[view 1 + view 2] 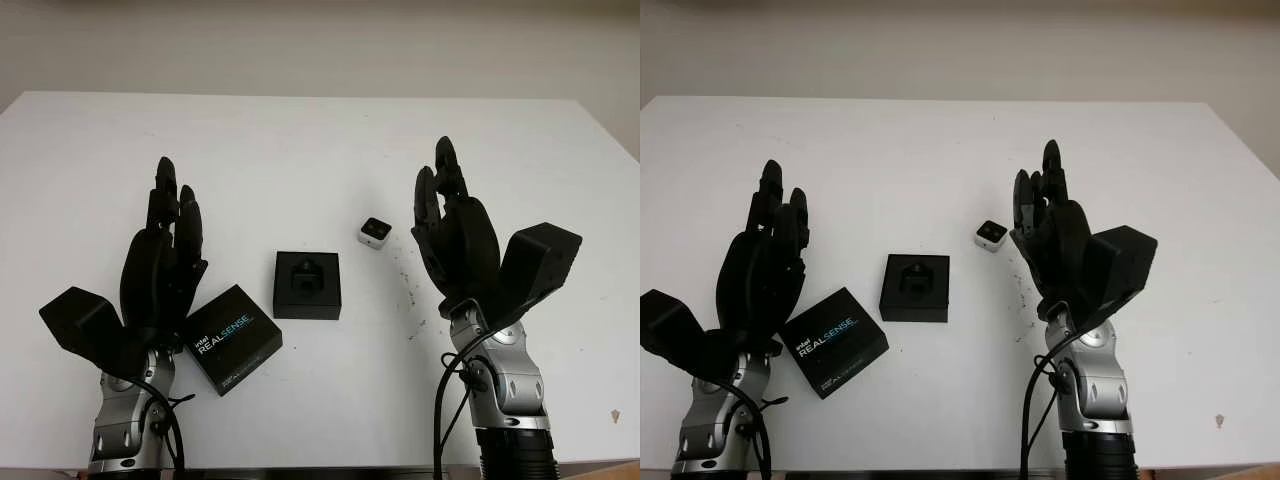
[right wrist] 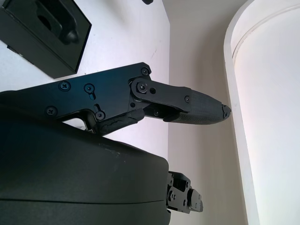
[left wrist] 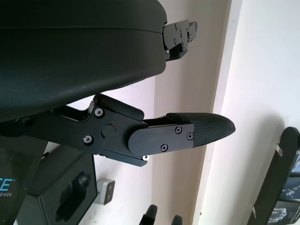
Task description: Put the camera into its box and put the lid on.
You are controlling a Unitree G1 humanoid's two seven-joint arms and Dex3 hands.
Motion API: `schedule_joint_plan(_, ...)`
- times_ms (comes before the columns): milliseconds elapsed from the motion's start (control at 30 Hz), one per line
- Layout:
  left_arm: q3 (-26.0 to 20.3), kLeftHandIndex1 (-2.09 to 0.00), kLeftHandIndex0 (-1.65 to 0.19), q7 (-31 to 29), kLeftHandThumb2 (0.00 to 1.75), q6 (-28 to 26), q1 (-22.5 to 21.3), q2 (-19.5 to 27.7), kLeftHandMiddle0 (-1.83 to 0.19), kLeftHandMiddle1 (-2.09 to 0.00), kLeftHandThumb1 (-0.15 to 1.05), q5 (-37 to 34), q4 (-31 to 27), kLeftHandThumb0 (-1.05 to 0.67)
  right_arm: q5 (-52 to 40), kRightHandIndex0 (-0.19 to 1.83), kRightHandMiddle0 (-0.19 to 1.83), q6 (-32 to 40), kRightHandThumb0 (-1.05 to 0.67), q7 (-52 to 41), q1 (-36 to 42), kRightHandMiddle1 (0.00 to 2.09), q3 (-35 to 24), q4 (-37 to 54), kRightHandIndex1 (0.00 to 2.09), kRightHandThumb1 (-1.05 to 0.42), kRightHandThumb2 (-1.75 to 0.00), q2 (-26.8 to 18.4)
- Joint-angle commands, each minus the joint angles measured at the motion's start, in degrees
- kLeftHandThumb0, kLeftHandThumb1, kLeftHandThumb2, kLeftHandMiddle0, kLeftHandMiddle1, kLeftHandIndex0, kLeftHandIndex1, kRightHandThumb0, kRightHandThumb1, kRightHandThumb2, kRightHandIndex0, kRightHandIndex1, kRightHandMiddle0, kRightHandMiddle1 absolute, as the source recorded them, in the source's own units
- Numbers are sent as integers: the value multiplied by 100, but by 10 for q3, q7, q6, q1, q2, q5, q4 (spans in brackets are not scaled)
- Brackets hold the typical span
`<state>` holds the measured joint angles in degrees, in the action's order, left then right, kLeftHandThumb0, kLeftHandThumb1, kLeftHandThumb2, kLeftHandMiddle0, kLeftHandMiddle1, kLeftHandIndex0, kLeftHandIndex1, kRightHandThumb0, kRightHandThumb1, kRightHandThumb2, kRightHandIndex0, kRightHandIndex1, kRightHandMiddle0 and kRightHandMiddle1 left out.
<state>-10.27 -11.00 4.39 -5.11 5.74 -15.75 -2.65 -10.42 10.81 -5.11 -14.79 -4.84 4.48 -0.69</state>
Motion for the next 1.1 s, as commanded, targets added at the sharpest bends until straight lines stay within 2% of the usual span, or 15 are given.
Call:
schedule_joint_plan(0, 0, 0, 19, 0, 50, 6, -8, 2, 19, 0, 105, 2, 1, -71, 0, -16, -15, -4, -68, 0, -10, 4, 1, 2, 6, -105, -56, -3)
schedule_joint_plan(200, 1, 0, 19, 2, 50, 4, -23, -1, 19, 0, 105, 1, 11, -71, -2, -16, -15, -9, -67, -3, -19, 4, -4, -12, 6, -105, -56, -5)
schedule_joint_plan(333, 3, 0, 19, 4, 48, 9, -14, -6, 19, 0, 105, 2, 7, -71, -3, -14, -13, -4, -67, -1, -13, 6, -6, -8, 7, -105, -51, -6)
schedule_joint_plan(400, 2, 0, 19, 1, 49, 11, -6, -4, 19, 0, 105, 1, 1, -71, 10, -13, -11, -4, -67, 7, -15, 6, -5, -5, 7, -105, -38, -9)
schedule_joint_plan(500, -1, 0, 19, 5, 49, 15, -1, -3, 19, 0, 105, 2, -3, -71, 79, 3, 1, -38, -62, 45, -28, 14, 12, -20, 14, -103, -14, -23)
schedule_joint_plan(633, 0, 0, 19, 5, 50, 14, -2, -4, 19, 0, 105, 0, -1, -69, 192, 16, 8, -98, -57, 83, -70, 21, 41, -87, 20, -95, -5, -72)
schedule_joint_plan(800, 2, 0, 19, 6, 51, 14, -4, -5, 19, 0, 105, 1, 5, -70, 305, 23, 15, -114, -56, 112, -130, 29, 82, -192, 24, -86, -3, -132)
schedule_joint_plan(1067, -3, 0, 19, 4, 50, 14, -4, 1, 19, 0, 105, -2, 2, -69, 344, 26, 20, -134, -59, 111, -182, 28, 115, -329, 25, -81, -5, -158)
